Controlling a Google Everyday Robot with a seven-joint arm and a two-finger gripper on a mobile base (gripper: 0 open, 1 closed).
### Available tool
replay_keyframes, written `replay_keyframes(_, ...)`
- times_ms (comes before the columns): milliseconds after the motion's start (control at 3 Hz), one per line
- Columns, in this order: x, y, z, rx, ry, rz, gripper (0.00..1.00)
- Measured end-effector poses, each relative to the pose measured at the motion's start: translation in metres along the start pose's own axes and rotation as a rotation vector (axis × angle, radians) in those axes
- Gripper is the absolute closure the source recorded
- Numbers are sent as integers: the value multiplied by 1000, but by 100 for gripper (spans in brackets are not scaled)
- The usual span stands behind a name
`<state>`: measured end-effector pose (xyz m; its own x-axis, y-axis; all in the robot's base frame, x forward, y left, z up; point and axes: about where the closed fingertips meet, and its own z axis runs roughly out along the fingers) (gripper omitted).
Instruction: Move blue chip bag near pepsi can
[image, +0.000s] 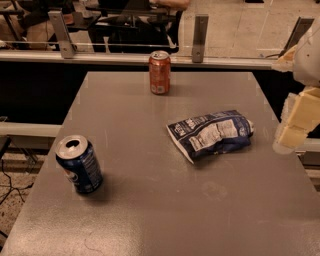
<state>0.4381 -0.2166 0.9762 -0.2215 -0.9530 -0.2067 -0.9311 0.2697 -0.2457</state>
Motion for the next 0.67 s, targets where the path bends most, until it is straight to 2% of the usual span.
replay_keyframes(333,-1,-1,0,-2,-3,-1,0)
replay_keyframes(667,-4,-10,19,-20,12,-19,0)
